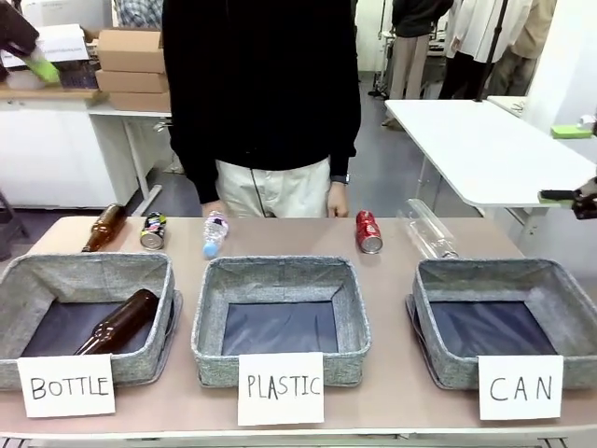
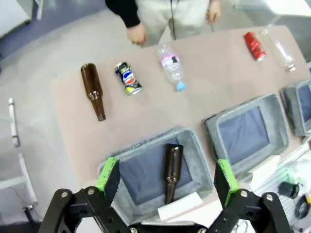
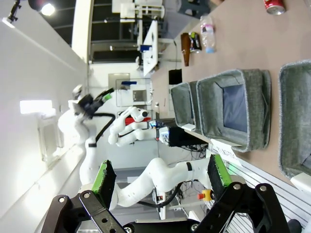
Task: Sort the can waste into the basket.
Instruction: Pick up the can waste from the table and place it in the right Fabric basket.
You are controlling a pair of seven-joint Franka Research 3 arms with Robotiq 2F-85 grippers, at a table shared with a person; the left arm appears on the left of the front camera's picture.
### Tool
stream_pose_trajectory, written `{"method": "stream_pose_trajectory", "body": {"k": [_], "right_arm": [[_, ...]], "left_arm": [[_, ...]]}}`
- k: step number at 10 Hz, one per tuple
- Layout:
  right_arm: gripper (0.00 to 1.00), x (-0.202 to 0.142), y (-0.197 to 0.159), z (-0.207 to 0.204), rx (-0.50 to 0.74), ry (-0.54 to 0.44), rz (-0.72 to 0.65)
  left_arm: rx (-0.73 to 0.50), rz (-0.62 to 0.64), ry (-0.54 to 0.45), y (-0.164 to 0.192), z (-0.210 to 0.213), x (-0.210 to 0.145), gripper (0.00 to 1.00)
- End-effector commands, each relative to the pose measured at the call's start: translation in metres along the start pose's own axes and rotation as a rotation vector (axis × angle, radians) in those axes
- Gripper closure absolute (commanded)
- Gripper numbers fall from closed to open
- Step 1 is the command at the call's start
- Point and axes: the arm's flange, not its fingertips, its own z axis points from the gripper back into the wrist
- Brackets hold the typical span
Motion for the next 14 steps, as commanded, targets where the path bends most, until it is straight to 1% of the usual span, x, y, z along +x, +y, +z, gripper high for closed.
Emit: {"method": "stream_pose_trajectory", "body": {"k": [1,2,3,4,5,6,8,9,11,12,13,14], "right_arm": [[0.00,0.002,0.001,-0.001,0.032,-0.005,0.025],[0.00,0.002,0.001,-0.001,0.032,-0.005,0.025],[0.00,0.002,0.001,-0.001,0.032,-0.005,0.025],[0.00,0.002,0.001,-0.001,0.032,-0.005,0.025],[0.00,0.002,0.001,-0.001,0.032,-0.005,0.025],[0.00,0.002,0.001,-0.001,0.032,-0.005,0.025],[0.00,0.002,0.001,-0.001,0.032,-0.005,0.025],[0.00,0.002,0.001,-0.001,0.032,-0.005,0.025],[0.00,0.002,0.001,-0.001,0.032,-0.005,0.025],[0.00,0.002,0.001,-0.001,0.032,-0.005,0.025],[0.00,0.002,0.001,-0.001,0.032,-0.005,0.025],[0.00,0.002,0.001,-0.001,0.032,-0.005,0.025]], "left_arm": [[-0.112,-0.024,0.097,0.054,-0.076,0.052,0.00],[-0.167,0.001,0.118,0.072,-0.130,0.054,0.00],[-0.164,0.046,0.129,0.087,-0.181,0.046,0.00],[-0.168,0.079,0.195,0.092,-0.223,0.035,0.00],[-0.205,0.197,0.259,0.089,-0.233,0.034,0.00],[-0.146,0.064,0.177,0.091,-0.215,0.028,0.00],[-0.146,0.064,0.177,0.091,-0.215,0.028,0.00],[-0.164,0.103,0.214,0.096,-0.244,0.025,0.00],[-0.201,0.108,0.319,0.114,-0.302,0.055,0.00],[-0.179,0.145,0.371,0.123,-0.330,0.064,0.00],[-0.204,0.176,0.406,0.130,-0.353,0.071,0.00],[-0.150,0.194,0.415,0.132,-0.370,0.076,0.00]]}}
